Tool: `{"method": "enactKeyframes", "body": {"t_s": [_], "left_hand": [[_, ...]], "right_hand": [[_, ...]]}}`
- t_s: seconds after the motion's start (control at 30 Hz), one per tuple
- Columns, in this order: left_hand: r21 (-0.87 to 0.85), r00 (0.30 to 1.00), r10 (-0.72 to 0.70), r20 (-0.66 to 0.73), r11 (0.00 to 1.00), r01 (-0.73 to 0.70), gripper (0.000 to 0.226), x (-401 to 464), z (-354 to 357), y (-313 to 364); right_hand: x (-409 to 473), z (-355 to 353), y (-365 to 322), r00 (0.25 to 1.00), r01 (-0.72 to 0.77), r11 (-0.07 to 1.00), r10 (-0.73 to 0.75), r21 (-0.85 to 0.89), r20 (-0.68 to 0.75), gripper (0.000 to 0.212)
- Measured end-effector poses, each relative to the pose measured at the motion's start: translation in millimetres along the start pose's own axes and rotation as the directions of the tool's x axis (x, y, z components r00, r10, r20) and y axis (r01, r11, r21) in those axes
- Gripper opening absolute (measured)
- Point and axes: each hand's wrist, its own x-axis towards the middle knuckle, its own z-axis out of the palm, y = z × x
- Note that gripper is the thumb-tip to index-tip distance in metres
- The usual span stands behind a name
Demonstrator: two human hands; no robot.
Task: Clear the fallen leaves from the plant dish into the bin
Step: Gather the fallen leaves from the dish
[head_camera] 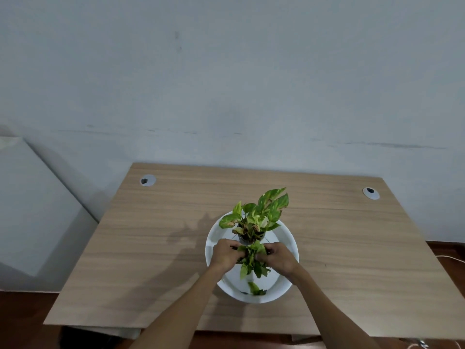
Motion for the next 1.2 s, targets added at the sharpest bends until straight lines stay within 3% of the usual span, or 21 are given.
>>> {"method": "enactKeyframes", "body": {"t_s": [0.4, 1.2], "left_hand": [[-0.112, 0.997, -0.049, -0.057, 0.993, 0.043, 0.012, -11.4, 13.0, 2.4], [-0.191, 0.984, -0.137, -0.117, 0.975, 0.113, 0.017, -19.0, 17.3, -4.2]], "right_hand": [[-7.2, -5.7, 2.1, 0.999, -0.02, 0.994, 0.017, 0.112, 0.032, 0.009], [-4.1, -0.1, 9.4, 0.998, 0.014, 0.995, -0.02, 0.094, 0.062, 0.011]]}}
